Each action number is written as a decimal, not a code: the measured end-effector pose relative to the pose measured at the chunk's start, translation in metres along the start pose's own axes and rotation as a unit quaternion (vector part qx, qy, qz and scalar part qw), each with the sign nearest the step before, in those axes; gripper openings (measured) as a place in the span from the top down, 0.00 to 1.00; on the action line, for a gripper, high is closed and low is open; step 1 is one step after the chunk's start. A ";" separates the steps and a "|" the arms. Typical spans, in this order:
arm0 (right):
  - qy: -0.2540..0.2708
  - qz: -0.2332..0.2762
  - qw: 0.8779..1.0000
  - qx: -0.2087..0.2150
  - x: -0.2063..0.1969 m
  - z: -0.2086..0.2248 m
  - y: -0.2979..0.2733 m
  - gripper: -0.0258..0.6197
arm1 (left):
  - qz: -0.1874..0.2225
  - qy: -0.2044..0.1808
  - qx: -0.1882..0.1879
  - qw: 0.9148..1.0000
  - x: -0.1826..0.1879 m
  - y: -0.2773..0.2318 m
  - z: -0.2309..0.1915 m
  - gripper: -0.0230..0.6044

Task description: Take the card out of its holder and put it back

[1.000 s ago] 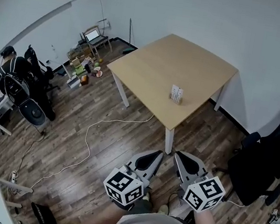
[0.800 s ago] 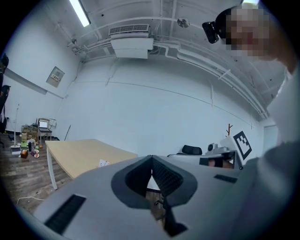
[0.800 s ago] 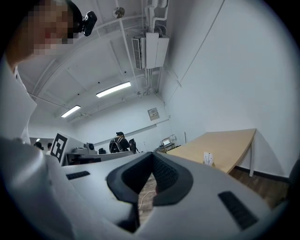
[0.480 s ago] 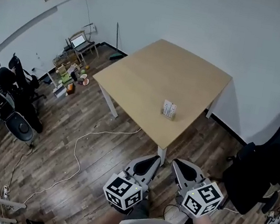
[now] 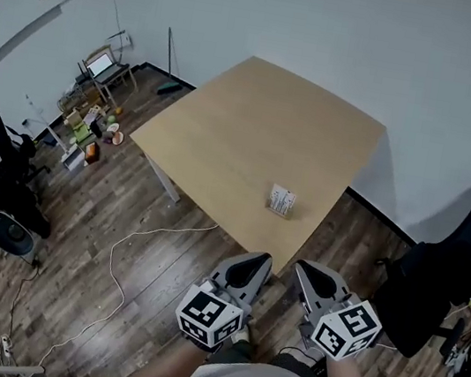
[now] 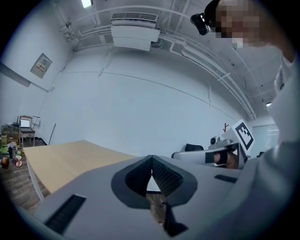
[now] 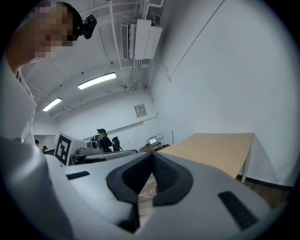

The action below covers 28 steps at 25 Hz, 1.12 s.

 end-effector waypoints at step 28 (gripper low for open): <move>0.106 -0.197 0.970 0.093 -0.061 0.203 -0.179 0.90 | -0.024 0.013 0.070 0.997 -0.061 -0.176 -0.139 0.94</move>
Point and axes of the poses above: the fingertips, and each gripper's own axes: y backward along the fingers, z to its right, x out of its top, the point moved 1 cm from there along y, backward along the fingers, and after that the axes turned 7 degrees about z, right-handed, at the moved point
